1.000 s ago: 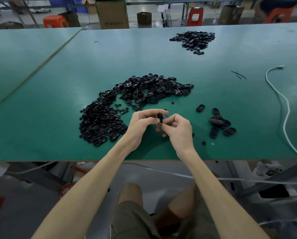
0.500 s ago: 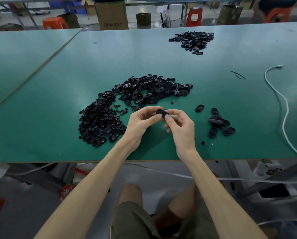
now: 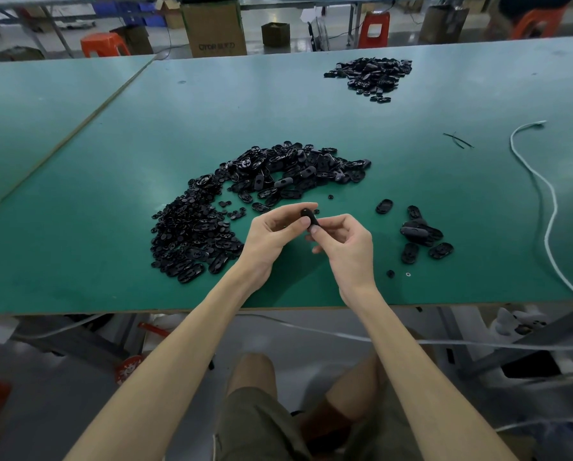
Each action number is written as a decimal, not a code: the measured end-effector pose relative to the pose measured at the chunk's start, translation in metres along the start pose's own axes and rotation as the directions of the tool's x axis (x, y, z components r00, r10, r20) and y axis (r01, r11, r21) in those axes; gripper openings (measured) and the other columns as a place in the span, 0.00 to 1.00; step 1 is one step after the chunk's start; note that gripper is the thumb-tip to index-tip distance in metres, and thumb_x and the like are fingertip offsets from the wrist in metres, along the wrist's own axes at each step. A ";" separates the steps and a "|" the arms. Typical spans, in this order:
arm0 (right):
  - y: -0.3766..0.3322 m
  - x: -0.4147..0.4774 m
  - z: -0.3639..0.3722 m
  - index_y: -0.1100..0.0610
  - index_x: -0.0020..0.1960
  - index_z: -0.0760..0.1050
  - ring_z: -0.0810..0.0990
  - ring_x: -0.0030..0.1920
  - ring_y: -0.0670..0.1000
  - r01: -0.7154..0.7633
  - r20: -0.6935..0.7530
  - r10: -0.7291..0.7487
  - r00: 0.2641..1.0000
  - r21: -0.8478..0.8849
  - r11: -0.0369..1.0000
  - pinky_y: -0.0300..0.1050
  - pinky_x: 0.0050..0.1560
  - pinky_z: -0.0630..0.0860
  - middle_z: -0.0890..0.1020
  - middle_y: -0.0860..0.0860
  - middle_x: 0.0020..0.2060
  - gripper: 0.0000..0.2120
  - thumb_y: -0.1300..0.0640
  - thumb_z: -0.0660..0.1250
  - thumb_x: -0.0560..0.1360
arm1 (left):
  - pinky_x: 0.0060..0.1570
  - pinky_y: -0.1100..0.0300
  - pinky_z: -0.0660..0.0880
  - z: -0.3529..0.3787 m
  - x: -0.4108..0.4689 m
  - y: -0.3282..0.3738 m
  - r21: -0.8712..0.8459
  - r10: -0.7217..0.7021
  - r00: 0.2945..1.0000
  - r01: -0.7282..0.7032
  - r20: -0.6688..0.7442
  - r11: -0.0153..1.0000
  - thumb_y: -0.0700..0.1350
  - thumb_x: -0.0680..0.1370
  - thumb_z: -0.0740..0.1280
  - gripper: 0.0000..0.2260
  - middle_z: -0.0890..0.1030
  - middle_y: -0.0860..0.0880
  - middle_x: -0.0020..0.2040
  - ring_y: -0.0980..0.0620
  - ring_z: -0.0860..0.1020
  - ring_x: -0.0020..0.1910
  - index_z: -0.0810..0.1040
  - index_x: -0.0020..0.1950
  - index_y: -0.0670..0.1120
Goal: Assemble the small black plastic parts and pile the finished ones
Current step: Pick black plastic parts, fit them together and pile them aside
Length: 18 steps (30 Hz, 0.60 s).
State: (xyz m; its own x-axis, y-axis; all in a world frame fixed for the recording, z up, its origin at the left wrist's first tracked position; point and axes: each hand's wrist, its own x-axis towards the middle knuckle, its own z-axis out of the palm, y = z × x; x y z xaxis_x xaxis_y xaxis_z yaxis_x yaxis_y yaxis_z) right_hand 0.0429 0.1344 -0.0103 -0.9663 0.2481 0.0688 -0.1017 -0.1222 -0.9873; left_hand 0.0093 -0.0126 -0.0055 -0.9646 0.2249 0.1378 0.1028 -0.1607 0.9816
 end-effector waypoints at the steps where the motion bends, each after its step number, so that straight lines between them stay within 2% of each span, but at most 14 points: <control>1: 0.000 0.000 0.000 0.60 0.47 0.80 0.88 0.45 0.54 -0.003 0.006 0.003 1.000 -0.005 1.000 0.43 0.39 0.82 0.88 0.54 0.41 0.05 0.66 0.74 0.77 | 0.60 0.60 0.76 0.000 0.000 0.000 -0.003 -0.003 1.000 0.003 0.011 1.000 0.40 0.79 0.72 0.12 0.86 0.45 0.56 0.51 0.82 0.57 0.85 0.62 0.46; 8: -0.001 -0.001 0.001 0.62 0.46 0.79 0.89 0.41 0.54 -0.013 0.026 0.013 1.000 -0.029 0.999 0.42 0.42 0.83 0.88 0.54 0.39 0.05 0.66 0.75 0.76 | 0.55 0.62 0.78 0.000 0.000 0.002 0.004 -0.024 0.997 0.024 0.075 1.000 0.38 0.81 0.69 0.14 0.85 0.46 0.53 0.52 0.83 0.50 0.81 0.68 0.42; 13: -0.001 -0.002 -0.001 0.63 0.47 0.78 0.89 0.39 0.54 -0.015 0.045 0.018 0.999 -0.054 0.998 0.42 0.44 0.83 0.88 0.53 0.37 0.07 0.63 0.77 0.76 | 0.52 0.64 0.78 0.002 -0.001 0.001 0.001 -0.018 0.999 0.018 0.026 1.000 0.37 0.81 0.69 0.14 0.86 0.46 0.52 0.53 0.83 0.52 0.82 0.66 0.40; 18: 0.001 -0.001 -0.003 0.65 0.46 0.77 0.89 0.41 0.55 -0.035 0.049 0.036 0.998 -0.021 0.999 0.46 0.48 0.85 0.87 0.55 0.37 0.09 0.64 0.77 0.74 | 0.57 0.60 0.78 0.001 0.000 0.001 -0.021 -0.022 0.999 0.023 0.045 1.000 0.37 0.80 0.71 0.13 0.86 0.42 0.57 0.49 0.83 0.57 0.83 0.64 0.39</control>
State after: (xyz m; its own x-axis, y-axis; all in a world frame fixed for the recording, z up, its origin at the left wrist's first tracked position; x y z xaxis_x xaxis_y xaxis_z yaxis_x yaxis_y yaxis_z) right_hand 0.0448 0.1366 -0.0113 -0.9798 0.1959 0.0400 -0.0626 -0.1109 -0.9919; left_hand 0.0094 -0.0119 -0.0040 -0.9548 0.2710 0.1223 0.0760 -0.1754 0.9816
